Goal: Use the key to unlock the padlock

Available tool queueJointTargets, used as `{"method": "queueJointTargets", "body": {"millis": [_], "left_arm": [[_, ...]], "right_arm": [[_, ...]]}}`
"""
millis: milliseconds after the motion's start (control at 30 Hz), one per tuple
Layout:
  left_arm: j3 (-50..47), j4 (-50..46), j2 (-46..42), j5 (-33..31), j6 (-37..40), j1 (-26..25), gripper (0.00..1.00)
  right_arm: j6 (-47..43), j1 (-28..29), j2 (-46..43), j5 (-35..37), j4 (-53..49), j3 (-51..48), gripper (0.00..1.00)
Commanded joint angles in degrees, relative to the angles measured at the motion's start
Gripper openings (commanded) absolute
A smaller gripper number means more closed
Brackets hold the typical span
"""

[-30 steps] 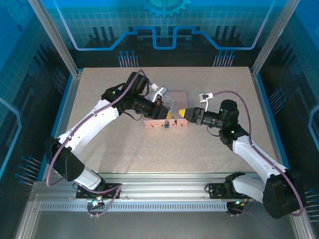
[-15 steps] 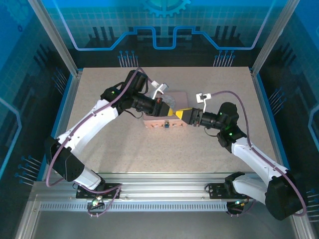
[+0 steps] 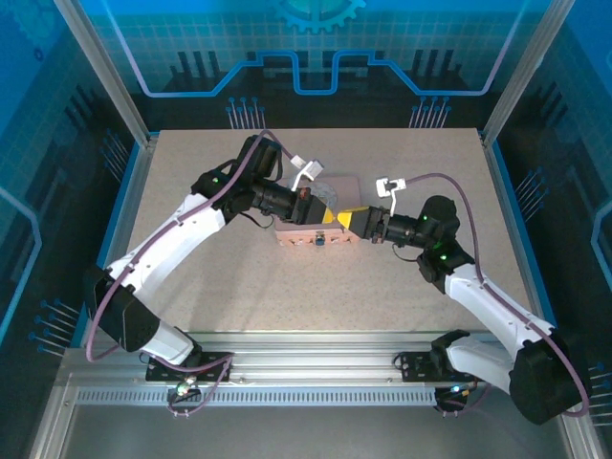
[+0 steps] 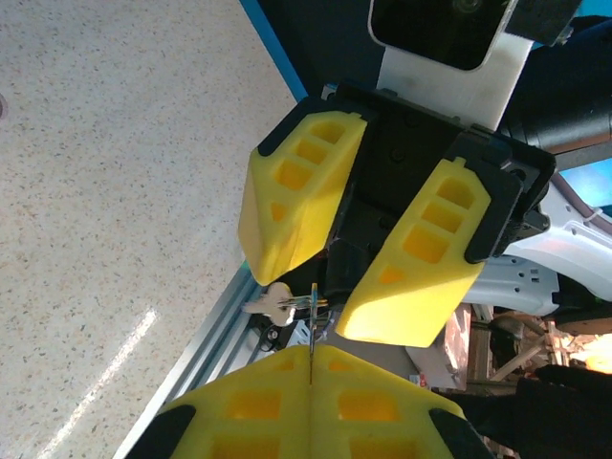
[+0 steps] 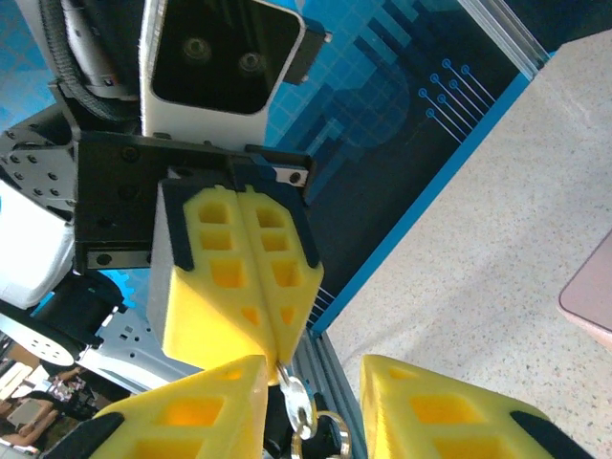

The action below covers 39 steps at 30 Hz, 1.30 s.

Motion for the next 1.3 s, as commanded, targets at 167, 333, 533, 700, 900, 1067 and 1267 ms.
{"method": "queueJointTargets", "body": {"millis": [167,333,533,700,900,1067,1267], "left_arm": [[-0.44,0.9,-1.88,2.49,-0.91,0.54,0.0],[-0.24,1.33,-2.21,2.66,-1.16,1.16,0.0],[-0.33,1.7,-2.23,2.98,-1.58,1.43,0.0],[-0.46,1.82,-2.05,4.41,-1.7,1.34,0.0],[-0.85,2.09,-2.36,4.61,-1.79,1.25,0.0],[-1.07,2.26,-2.54,4.6,-1.66,1.26,0.0],[-2.38,3.66,-3.28,4.65,-2.28,1.25,0.0]], "right_arm": [[-1.44,0.72,-1.14,-1.84,0.91,2.1,0.24],[-1.83,0.74,-1.86,-3.13,0.71,1.56,0.3],[-2.18,0.71,-3.07,-3.63,0.34,1.45,0.25],[-2.19,1.05,-2.91,-4.2,0.8,2.32,0.26],[-2.6,2.1,-2.39,-4.13,1.04,3.27,0.2],[-2.54,2.41,-2.4,-3.41,1.4,3.07,0.02],[-4.3,2.5,-3.89,-2.77,-0.35,2.63,0.0]]}}
